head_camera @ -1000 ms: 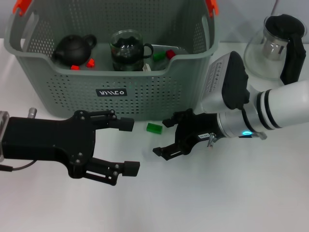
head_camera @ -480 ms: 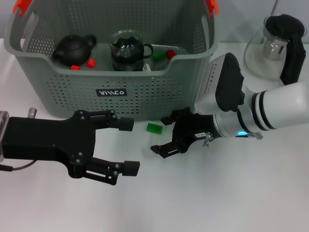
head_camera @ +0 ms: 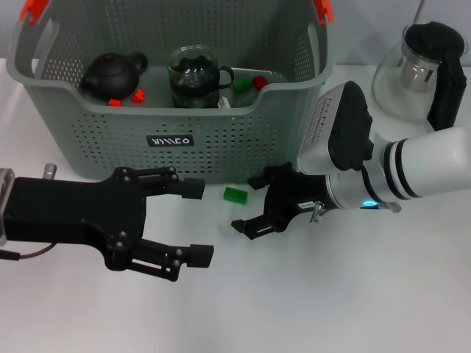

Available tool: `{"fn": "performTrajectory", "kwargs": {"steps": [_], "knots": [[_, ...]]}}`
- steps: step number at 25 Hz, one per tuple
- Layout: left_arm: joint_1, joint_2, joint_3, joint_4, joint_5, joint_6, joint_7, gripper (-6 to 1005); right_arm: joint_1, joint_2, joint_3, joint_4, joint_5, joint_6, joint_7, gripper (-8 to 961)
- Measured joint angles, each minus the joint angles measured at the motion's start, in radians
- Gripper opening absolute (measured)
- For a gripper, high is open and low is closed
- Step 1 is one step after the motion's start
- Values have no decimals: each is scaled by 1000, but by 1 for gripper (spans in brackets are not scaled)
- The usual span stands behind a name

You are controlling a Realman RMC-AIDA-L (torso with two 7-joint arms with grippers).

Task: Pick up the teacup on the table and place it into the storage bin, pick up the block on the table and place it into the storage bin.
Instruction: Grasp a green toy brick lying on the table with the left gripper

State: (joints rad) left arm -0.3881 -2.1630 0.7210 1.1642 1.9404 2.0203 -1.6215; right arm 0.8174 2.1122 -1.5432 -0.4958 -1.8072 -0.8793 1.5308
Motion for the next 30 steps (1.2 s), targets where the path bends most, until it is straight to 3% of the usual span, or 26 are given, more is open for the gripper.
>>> {"fn": "performTrajectory", "kwargs": {"steps": [6, 15, 18, 24, 27, 30], "knots": [[-6, 6, -12, 4, 11, 10, -8, 966, -13, -9, 5, -30, 0, -62, 0, 911], [-12, 12, -40, 9, 34, 6, -6, 966, -120, -24, 44, -170, -7, -200, 11, 910], [-17, 12, -38, 9, 51, -5, -3, 966, -136, -42, 93, -177, -9, -301, 11, 910], [-40, 15, -23, 6, 99, -49, 0, 966, -161, -101, 187, -178, -21, -501, 55, 909], [-59, 16, 15, 2, 143, -93, 1, 966, -165, -134, 245, -178, -62, -605, 111, 909], [-77, 16, 81, 1, 193, -150, 1, 966, -172, -150, 325, -178, -117, -704, 134, 909]]}}
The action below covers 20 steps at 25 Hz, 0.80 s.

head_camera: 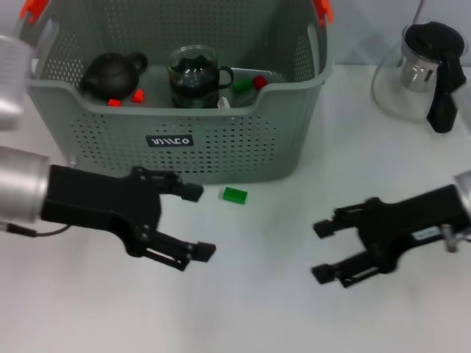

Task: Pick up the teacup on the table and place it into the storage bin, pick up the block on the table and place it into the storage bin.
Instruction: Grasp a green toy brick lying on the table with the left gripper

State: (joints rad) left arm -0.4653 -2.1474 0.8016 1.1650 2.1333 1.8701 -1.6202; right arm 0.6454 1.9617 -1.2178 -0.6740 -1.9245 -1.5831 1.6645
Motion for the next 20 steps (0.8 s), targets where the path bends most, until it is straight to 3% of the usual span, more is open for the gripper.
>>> {"fn": "performTrajectory", "kwargs": {"steps": [8, 11, 18, 19, 20], "knots": [[-84, -5, 197, -41, 96, -182, 1, 966, -10, -19, 170, 0, -128, -175, 49, 908], [-114, -1, 253, -62, 132, -258, 2, 965, -12, -21, 213, 0, -152, -189, 65, 908], [-156, -15, 401, -63, 265, -392, -4, 965, -17, -20, 284, -1, -154, -194, 102, 908], [-171, -16, 473, -63, 312, -437, -6, 965, -17, -18, 293, -1, -154, -194, 110, 907], [-176, -17, 491, -63, 325, -451, -7, 965, -17, -14, 302, -1, -154, -195, 117, 907]]}}
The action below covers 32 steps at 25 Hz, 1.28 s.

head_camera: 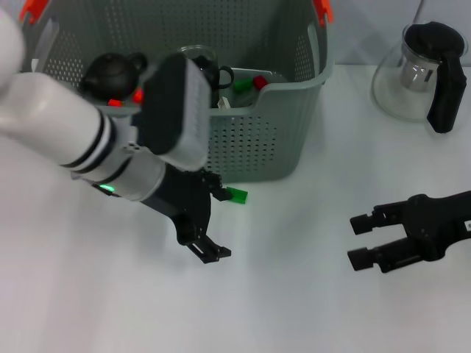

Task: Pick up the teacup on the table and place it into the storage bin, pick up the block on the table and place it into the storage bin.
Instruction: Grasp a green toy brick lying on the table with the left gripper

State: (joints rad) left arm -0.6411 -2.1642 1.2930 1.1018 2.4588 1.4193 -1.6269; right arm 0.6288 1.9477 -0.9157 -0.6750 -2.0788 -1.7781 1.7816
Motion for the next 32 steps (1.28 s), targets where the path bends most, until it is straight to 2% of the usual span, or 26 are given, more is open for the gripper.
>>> {"fn": "performTrajectory", "kwargs": {"steps": [8, 13, 21, 28, 32], "knots": [[-54, 0, 45, -20, 51, -28, 3, 965, 0, 28, 56, 0, 4, -1, 27, 907], [-109, -4, 55, -84, 81, -45, -18, 965, 0, 33, 62, 5, 5, 5, 24, 906], [-134, -6, 133, -143, 83, -138, -85, 965, -6, 25, 63, 4, 0, 1, 17, 906], [-143, -8, 151, -149, 83, -151, -115, 965, -16, 13, 63, 2, -1, 0, 8, 907], [-145, -8, 198, -153, 83, -185, -164, 964, -20, 12, 62, 5, -1, 2, -6, 907]]}}
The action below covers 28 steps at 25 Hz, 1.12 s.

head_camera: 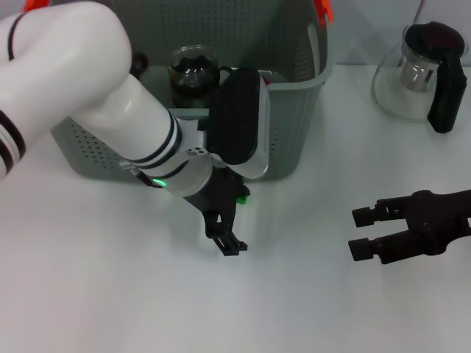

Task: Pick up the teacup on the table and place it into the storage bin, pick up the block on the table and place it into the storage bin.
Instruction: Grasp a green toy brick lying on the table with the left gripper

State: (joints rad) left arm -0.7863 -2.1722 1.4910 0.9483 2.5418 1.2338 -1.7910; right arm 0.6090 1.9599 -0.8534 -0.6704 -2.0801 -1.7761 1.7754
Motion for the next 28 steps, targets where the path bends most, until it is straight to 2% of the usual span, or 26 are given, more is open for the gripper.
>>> {"fn": "performTrajectory", "kwargs": {"steps": [17, 28], "knots": [[-11, 0, 61, -30, 16, -75, -126, 964, -19, 3, -3, 8, -2, 15, -32, 906], [-13, -2, 73, -49, 11, -97, -132, 964, -27, 8, -1, 8, -11, 24, -47, 907]]}}
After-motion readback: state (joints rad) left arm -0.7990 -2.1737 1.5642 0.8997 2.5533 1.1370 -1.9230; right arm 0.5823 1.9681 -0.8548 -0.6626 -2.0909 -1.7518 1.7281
